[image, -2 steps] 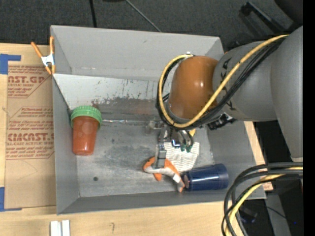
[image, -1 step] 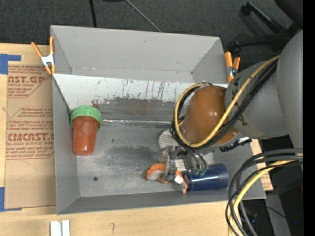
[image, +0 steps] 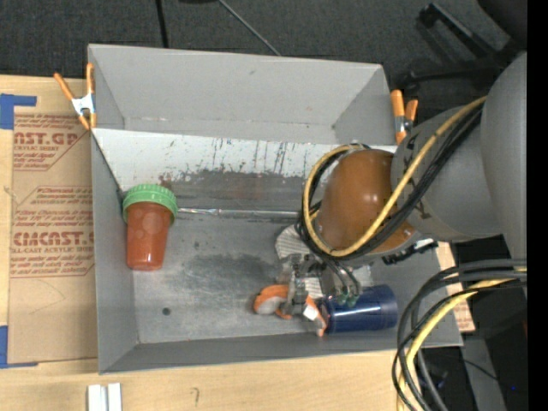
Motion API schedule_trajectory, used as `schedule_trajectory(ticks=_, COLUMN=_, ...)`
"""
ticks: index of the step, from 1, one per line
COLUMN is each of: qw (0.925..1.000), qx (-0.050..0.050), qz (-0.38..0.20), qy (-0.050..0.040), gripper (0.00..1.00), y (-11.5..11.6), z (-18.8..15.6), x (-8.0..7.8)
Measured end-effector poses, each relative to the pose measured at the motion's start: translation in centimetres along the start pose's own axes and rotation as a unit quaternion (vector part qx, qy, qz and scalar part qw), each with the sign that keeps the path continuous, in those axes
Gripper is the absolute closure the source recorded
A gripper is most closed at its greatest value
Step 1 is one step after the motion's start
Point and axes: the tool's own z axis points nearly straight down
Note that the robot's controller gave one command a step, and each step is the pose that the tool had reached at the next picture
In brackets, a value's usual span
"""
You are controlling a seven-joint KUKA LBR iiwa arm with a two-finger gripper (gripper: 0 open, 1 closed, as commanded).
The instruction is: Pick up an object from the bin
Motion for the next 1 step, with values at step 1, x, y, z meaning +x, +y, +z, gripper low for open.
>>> schedule_trajectory(ticks=1, qw=0.9999, qx=0.0, qz=-0.013, qy=-0.0013, gripper=1.0, y=-0.73, z=-21.41, x=-2.35)
